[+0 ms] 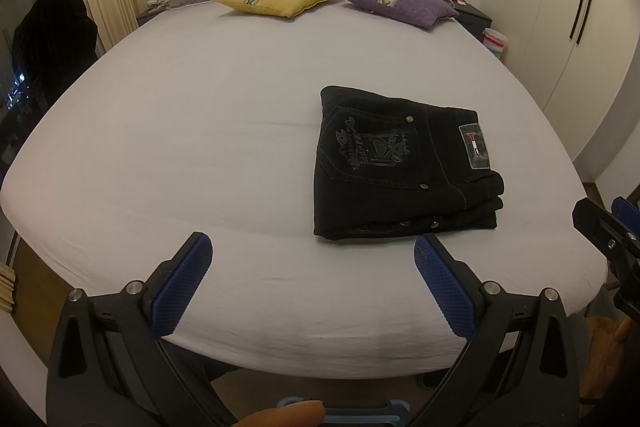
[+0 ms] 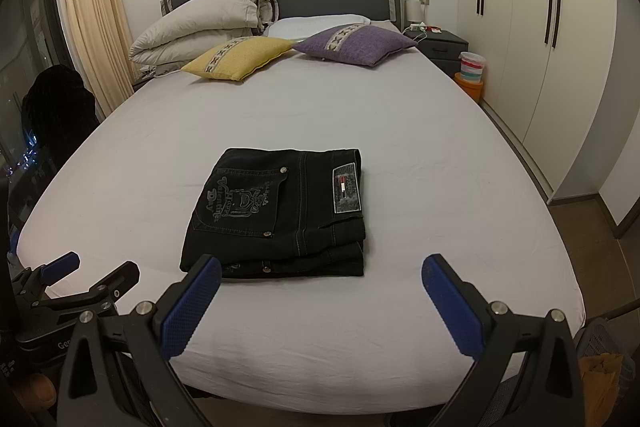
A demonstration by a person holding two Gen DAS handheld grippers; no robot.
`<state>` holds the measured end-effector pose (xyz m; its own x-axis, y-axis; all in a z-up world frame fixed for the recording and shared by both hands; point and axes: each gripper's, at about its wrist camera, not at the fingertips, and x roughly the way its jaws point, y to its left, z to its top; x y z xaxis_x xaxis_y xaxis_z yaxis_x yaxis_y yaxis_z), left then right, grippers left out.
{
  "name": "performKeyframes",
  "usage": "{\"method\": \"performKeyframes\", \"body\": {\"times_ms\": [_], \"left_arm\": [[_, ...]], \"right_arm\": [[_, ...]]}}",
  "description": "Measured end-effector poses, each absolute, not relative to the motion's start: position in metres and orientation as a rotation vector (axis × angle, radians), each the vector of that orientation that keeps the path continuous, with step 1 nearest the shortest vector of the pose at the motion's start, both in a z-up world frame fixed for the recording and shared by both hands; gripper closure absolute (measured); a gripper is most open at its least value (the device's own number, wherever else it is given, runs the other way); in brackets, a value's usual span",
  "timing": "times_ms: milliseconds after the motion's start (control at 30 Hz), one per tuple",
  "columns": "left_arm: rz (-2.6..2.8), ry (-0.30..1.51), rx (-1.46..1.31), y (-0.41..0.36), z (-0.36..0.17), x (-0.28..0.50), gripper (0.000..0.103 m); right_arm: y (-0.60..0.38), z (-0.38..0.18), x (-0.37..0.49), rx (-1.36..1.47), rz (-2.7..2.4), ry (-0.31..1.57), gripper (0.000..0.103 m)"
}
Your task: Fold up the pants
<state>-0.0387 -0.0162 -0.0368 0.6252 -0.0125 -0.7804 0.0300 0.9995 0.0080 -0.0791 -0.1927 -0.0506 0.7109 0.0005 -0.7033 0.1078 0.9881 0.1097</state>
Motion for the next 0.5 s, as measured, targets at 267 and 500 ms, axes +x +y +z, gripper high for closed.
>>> {"method": "performKeyframes", "body": {"times_ms": [267, 500], "left_arm": [[-0.024, 0.896, 0.02, -0.0165, -0.0368, -0.0389, 0.0], [-0.031, 0.907, 0.022, -0.0193, -0.0403, -0.0386, 0.0]], "right_arm": [[-0.192, -0.0505, -0.0796, 0.147, -0.06, 0.778, 0.0], [-0.1925, -0.0503, -0.0792, 0.147, -0.06, 0.779, 0.0]]}}
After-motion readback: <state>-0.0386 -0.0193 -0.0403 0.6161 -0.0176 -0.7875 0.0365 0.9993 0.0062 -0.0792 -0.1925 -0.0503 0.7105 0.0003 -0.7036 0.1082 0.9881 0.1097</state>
